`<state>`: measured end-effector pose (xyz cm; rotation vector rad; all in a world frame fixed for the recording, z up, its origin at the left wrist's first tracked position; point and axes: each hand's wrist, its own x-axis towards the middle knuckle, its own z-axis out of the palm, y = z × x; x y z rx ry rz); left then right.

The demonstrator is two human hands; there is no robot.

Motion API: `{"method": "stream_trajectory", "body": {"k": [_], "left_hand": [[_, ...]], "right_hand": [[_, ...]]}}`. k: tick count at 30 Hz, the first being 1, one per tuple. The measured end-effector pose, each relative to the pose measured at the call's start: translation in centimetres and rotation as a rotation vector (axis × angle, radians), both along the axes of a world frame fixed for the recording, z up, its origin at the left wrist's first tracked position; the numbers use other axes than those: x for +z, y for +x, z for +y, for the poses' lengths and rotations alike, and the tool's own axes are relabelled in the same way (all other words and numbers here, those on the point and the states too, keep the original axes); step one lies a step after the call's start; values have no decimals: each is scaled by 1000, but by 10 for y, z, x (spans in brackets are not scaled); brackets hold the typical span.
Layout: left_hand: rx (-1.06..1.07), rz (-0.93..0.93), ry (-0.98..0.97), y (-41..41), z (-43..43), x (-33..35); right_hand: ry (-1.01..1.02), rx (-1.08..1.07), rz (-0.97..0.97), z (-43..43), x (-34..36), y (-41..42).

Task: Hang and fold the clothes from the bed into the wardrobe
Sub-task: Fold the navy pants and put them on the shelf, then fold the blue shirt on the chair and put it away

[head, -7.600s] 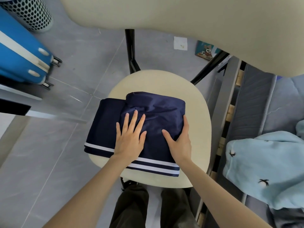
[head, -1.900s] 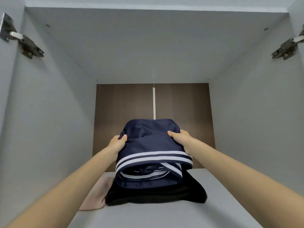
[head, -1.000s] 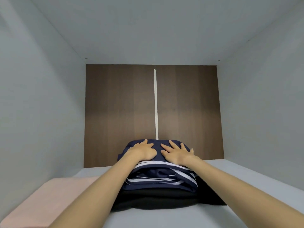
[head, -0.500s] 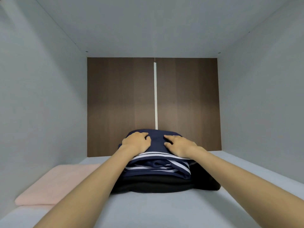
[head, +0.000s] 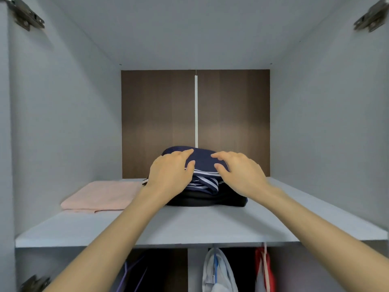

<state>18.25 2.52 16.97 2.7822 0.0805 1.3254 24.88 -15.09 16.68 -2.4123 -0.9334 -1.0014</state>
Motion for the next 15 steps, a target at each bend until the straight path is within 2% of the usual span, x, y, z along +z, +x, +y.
{"method": "stream_trajectory", "body": {"k": [7,15], "left_hand": [[-7,-35,-28,-79,-34,-36],[-123,-42,-87,-160,-70,-70]], "right_hand": [[14,65,31,-36,-30,-63],[107,60,69,-72,-65,-157]]}}
